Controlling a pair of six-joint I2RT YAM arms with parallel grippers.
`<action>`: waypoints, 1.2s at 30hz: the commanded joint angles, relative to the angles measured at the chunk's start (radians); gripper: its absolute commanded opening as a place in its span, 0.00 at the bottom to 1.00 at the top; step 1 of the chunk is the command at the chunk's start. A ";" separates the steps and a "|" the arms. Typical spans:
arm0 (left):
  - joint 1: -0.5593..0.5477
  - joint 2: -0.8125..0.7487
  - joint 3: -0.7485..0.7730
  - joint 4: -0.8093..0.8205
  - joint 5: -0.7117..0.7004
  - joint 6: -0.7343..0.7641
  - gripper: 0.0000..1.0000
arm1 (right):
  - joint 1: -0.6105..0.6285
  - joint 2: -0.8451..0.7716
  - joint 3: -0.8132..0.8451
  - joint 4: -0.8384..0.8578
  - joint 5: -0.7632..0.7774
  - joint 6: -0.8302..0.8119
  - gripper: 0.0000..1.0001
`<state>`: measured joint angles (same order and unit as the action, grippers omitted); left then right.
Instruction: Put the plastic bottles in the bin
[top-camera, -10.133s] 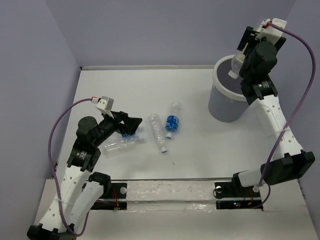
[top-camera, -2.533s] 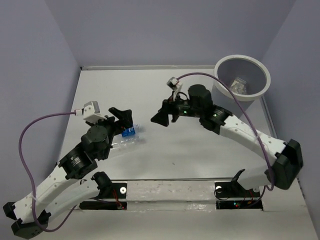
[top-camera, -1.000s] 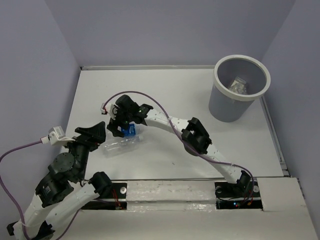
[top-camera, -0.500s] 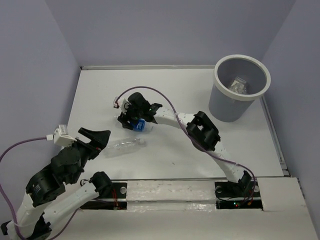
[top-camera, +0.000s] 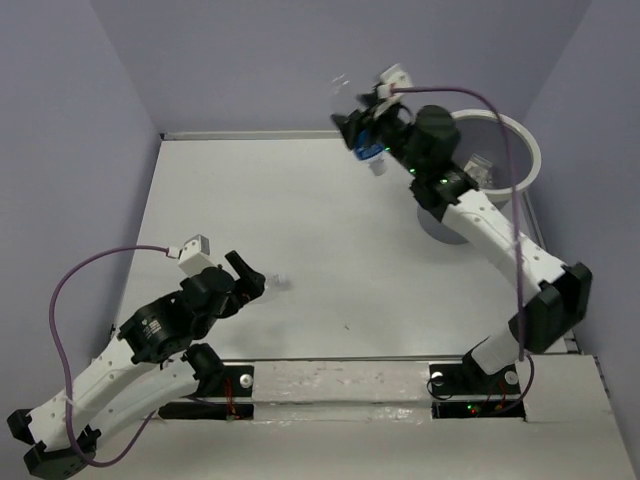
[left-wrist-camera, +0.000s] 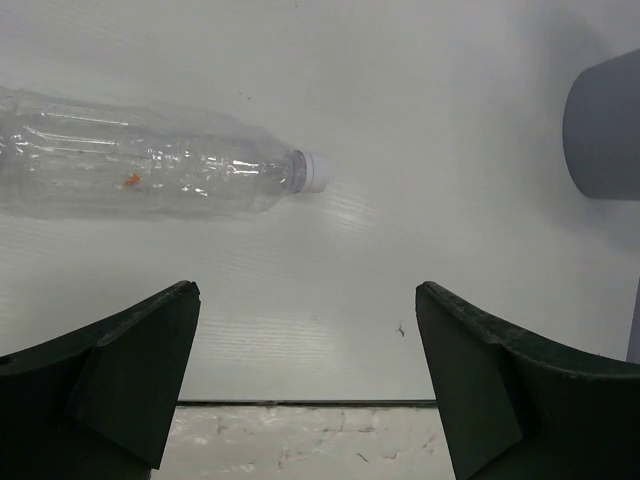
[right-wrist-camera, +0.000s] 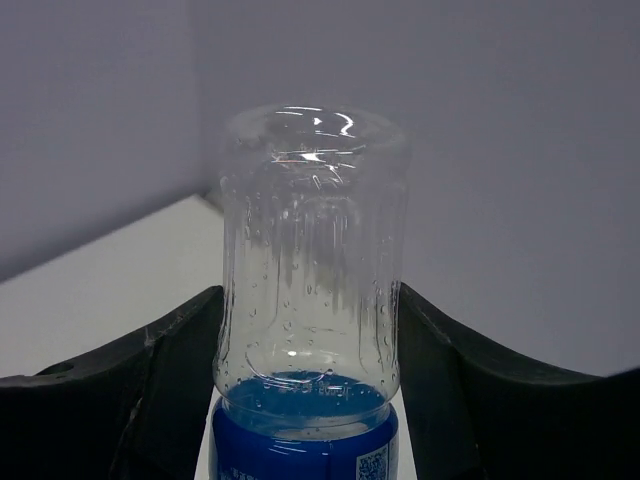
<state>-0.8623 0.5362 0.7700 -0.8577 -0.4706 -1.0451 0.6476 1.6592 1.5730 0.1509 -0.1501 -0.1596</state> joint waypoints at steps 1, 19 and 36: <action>-0.001 -0.015 -0.052 0.123 -0.017 0.042 0.99 | -0.181 -0.202 -0.085 0.223 0.232 0.040 0.40; -0.001 0.145 -0.005 0.489 -0.053 0.445 0.99 | -0.723 -0.102 -0.246 0.506 0.325 0.290 0.41; -0.001 0.088 -0.027 0.591 -0.066 0.563 0.99 | -0.723 -0.249 -0.525 0.659 0.352 0.160 0.78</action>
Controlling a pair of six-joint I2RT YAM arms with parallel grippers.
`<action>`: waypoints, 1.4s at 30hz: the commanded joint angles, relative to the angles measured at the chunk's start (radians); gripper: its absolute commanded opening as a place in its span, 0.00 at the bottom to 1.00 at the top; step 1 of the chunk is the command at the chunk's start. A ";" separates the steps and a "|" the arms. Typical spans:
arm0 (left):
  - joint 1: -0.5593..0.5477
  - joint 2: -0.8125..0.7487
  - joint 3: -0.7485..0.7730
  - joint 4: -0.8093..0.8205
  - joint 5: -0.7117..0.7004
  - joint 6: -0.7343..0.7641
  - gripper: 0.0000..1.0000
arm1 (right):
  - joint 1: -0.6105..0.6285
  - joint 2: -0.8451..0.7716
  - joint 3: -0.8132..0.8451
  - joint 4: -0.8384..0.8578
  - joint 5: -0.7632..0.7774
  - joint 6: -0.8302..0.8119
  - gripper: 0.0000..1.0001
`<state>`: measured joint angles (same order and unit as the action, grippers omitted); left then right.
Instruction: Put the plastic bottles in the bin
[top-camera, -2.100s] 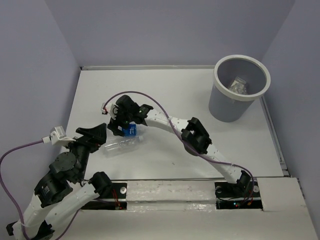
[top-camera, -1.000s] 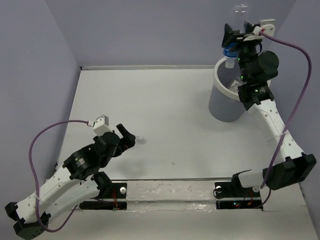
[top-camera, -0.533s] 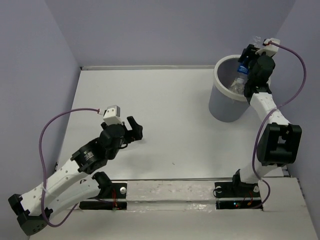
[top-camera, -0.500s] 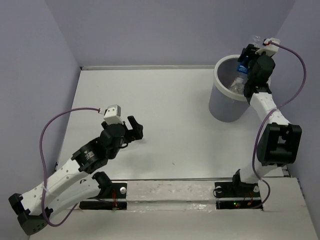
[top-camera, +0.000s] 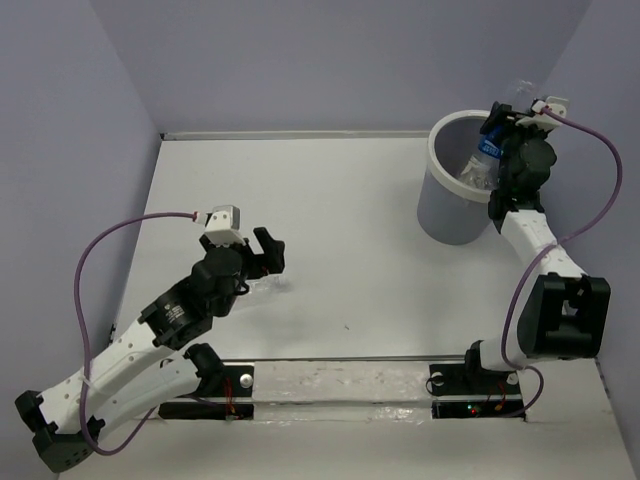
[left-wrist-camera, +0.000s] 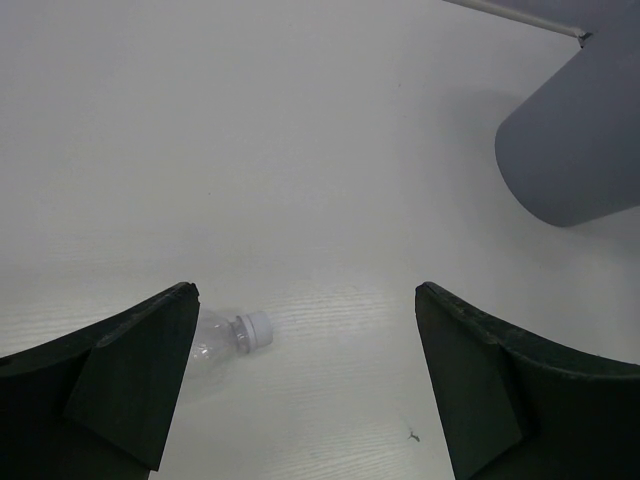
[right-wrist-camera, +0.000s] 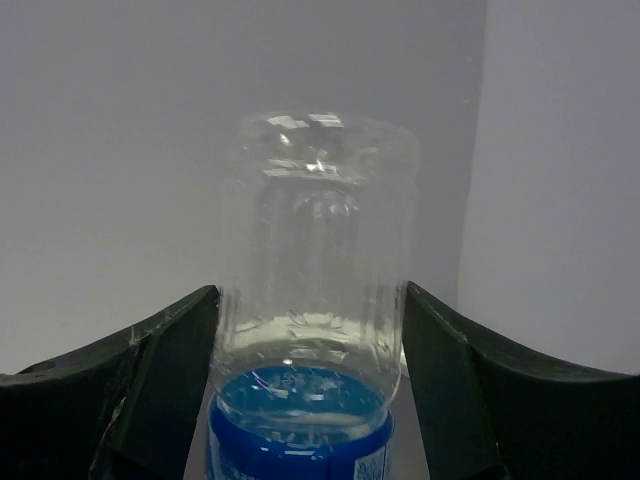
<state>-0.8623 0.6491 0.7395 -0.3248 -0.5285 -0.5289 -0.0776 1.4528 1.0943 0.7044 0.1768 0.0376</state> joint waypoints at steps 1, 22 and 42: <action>-0.001 -0.031 -0.009 0.062 -0.004 0.043 0.99 | 0.002 -0.049 -0.053 0.109 0.044 -0.065 0.79; -0.001 -0.186 0.092 0.053 -0.180 0.061 0.99 | 0.432 -0.218 0.046 -0.433 -0.733 0.123 0.77; 0.005 -0.548 -0.012 0.194 -0.455 0.152 0.99 | 1.078 0.716 0.830 -1.040 -0.659 -0.330 0.97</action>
<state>-0.8619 0.1020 0.7406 -0.1749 -0.9268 -0.3977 0.9470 2.0998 1.7550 -0.1955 -0.5312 -0.1802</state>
